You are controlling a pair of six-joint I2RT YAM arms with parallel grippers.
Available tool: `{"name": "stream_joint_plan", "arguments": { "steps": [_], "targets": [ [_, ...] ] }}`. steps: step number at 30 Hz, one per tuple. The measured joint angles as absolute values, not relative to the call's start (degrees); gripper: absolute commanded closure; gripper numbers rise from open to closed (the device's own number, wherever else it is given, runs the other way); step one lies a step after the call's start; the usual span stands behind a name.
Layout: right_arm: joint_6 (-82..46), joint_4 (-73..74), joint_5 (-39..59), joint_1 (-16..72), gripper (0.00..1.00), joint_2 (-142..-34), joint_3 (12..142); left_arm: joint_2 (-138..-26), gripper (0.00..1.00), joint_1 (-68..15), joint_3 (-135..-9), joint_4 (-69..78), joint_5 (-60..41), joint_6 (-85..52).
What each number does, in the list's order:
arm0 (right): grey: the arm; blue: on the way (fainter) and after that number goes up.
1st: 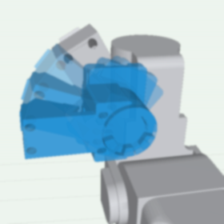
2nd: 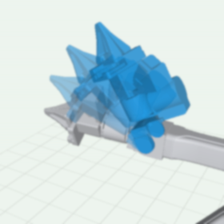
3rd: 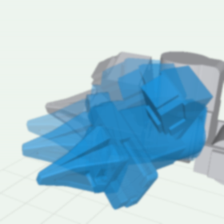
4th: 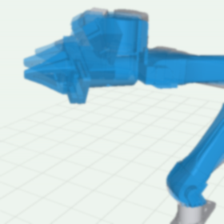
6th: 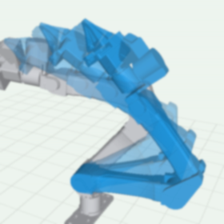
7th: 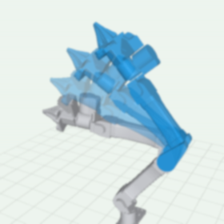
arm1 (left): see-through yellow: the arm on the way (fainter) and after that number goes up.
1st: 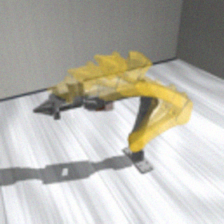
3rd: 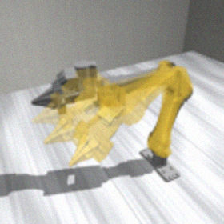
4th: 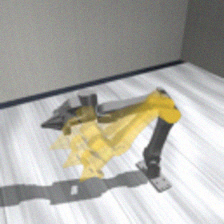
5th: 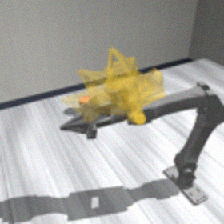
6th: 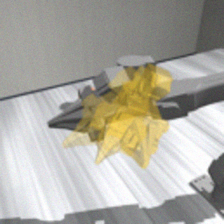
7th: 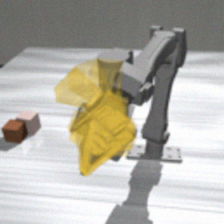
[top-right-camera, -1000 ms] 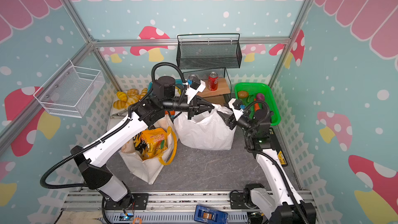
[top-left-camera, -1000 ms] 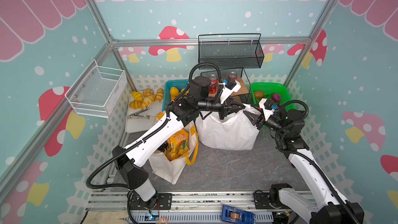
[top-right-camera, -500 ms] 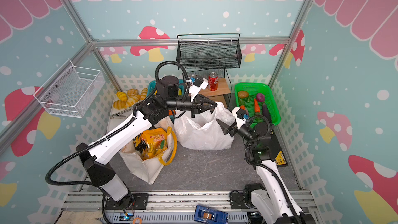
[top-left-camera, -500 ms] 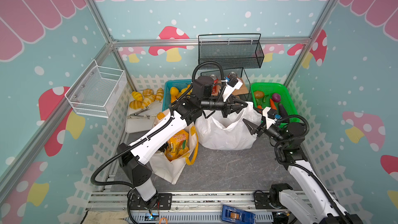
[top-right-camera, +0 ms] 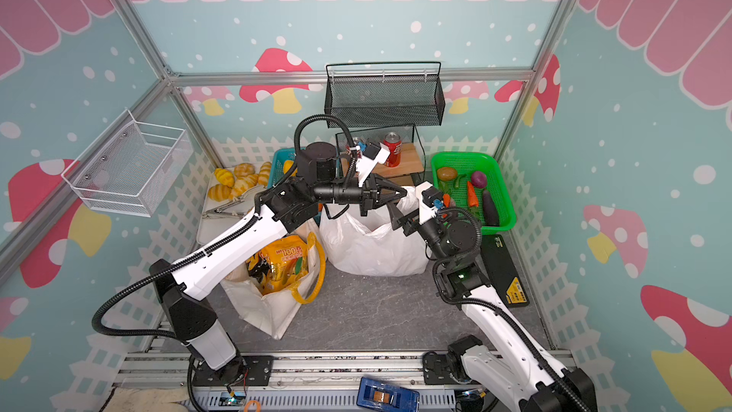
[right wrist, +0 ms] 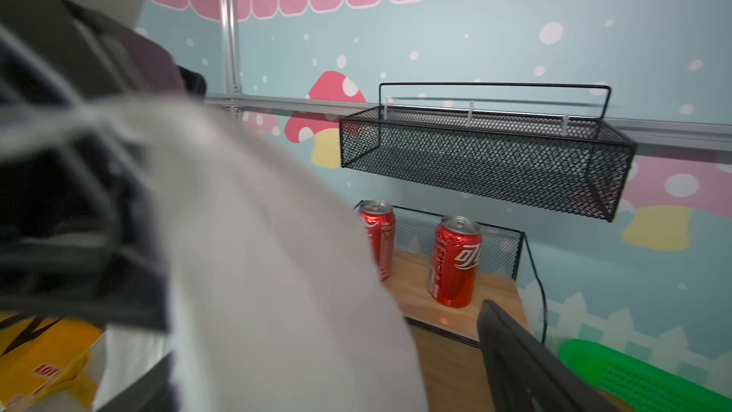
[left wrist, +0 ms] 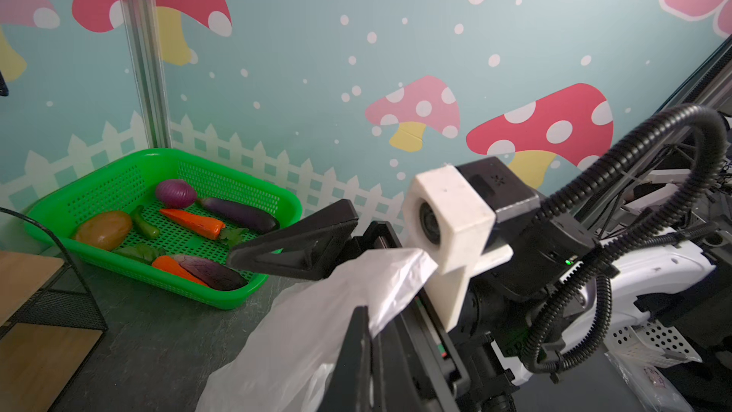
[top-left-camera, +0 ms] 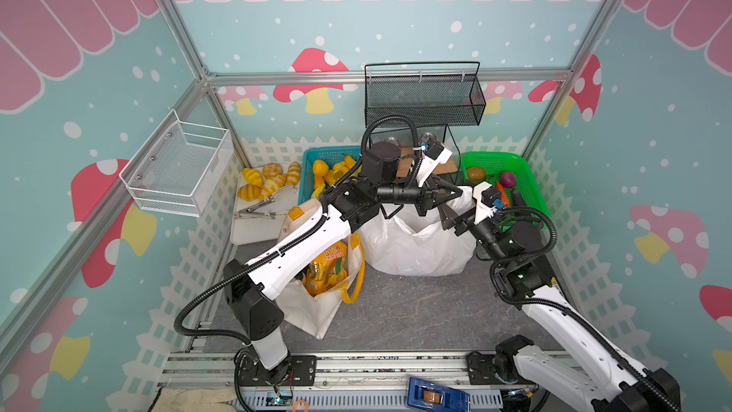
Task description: Place the mixed food into the grocery bags and tie them
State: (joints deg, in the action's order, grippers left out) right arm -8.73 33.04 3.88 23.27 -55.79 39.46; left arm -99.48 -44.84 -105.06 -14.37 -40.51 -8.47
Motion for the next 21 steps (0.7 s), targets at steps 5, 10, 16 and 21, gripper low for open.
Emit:
{"name": "stream_joint_plan", "arguments": {
  "steps": [5,10,16,21],
  "targets": [
    [-13.7,34.2,-10.9,24.8,0.31,-60.0,37.7,-99.5,1.00,-45.0,-105.0,-14.3,-40.1,-9.0],
    [-16.8,37.0,-15.2,24.9,0.38,-62.3,30.8,-99.5,1.00,-45.0,-104.0,-14.8,-38.5,-9.3],
    [-15.9,38.5,-13.7,25.1,0.37,-60.5,27.4,-99.5,1.00,-44.7,-103.5,-14.8,-37.0,-10.0],
    [-11.2,36.4,-7.4,24.6,0.04,-57.4,28.3,-99.4,1.00,-43.5,-103.5,-13.0,-36.3,-10.3]
  ]
}}
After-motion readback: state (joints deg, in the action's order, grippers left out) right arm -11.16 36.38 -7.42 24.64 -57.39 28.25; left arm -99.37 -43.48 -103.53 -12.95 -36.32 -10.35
